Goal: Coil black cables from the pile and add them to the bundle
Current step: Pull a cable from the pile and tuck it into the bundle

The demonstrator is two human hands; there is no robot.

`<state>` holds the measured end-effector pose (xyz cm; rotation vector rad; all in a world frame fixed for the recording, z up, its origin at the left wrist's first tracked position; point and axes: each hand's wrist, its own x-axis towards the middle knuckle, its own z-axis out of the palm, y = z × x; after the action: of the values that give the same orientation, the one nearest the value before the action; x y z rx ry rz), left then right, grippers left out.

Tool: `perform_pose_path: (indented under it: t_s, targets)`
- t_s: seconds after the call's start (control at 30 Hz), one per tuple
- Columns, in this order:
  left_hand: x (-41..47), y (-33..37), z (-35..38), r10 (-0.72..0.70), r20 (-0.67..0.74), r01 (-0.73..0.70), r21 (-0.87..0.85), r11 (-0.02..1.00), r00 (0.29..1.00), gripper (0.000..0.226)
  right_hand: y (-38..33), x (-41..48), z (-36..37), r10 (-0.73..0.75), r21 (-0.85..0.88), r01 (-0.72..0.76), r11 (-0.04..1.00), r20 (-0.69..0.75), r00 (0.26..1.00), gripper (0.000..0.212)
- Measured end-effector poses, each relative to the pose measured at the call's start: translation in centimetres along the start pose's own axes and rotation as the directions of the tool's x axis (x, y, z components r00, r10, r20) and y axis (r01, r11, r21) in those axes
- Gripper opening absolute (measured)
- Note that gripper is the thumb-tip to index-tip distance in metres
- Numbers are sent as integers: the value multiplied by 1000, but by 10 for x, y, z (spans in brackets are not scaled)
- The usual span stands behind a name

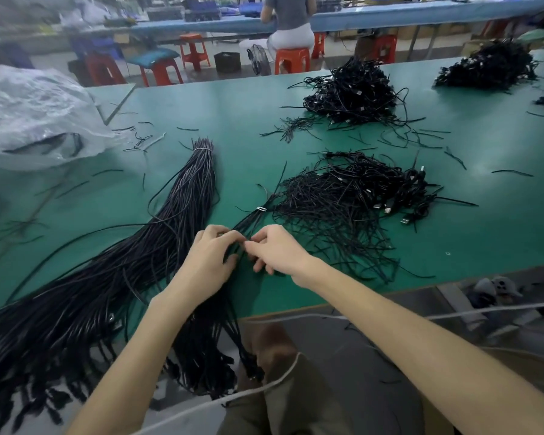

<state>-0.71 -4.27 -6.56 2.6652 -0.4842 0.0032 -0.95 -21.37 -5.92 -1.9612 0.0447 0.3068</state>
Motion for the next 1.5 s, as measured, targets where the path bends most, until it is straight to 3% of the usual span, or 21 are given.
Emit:
perform_pose_path:
  t_s: [0.17, 0.3, 0.43, 0.57, 0.67, 0.77, 0.87, 0.93, 1.0, 1.1, 1.3, 1.43, 1.5]
  targets:
    - [6, 17, 4, -79, -76, 86, 96, 992, 994, 28, -4, 8, 1, 37, -58, -42, 997, -77, 996, 31]
    - [14, 31, 4, -227, 5, 214, 313, 925, 974, 33, 2, 11, 4, 26, -100, -38, 994, -118, 993, 30]
    - [21, 33, 4, -210, 87, 149, 450, 881, 974, 22, 14, 8, 7, -43, 137, 66, 988, -163, 986, 21]
    - [20, 31, 3, -174, 45, 132, 473, 871, 984, 16, 19, 4, 6, -79, 292, 140, 946, -212, 974, 19]
    - [24, 29, -4, -227, -15, 220, 315, 923, 974, 16, 19, 2, 5, -83, 384, 174, 907, -242, 967, 21]
    - [33, 29, -16, -306, 30, 307, -98, 947, 952, 20, 18, 0, 5, -108, 427, 210, 879, -252, 962, 22]
    - [44, 35, -30, -288, 103, 291, -590, 753, 952, 19, 19, -2, 3, -124, 423, 228, 877, -259, 958, 24]
    - [58, 41, -48, -284, 64, 235, -743, 627, 957, 20, 20, -2, 1, -105, 440, 216, 872, -262, 959, 23]
    - [78, 47, -70, -287, -3, 173, -792, 585, 958, 24, 21, -2, -1, -81, 512, 210, 833, -262, 962, 22]
    - [115, 52, -98, -296, -72, 134, -773, 620, 953, 25, 20, -3, -1, -90, 569, 229, 790, -261, 961, 20]
    - [194, 36, -100, -438, -211, 137, -757, 638, 874, 29, 18, -6, 6, -196, 358, 271, 893, -231, 953, 21]
    - [219, 11, -59, -458, -105, 261, -701, 664, 883, 13, 19, -2, 5, -190, 335, 280, 900, -279, 941, 22]
    - [216, -3, -26, -457, -56, 340, -589, 733, 888, 11, 21, 0, 6, -183, 344, 286, 894, -302, 936, 21]
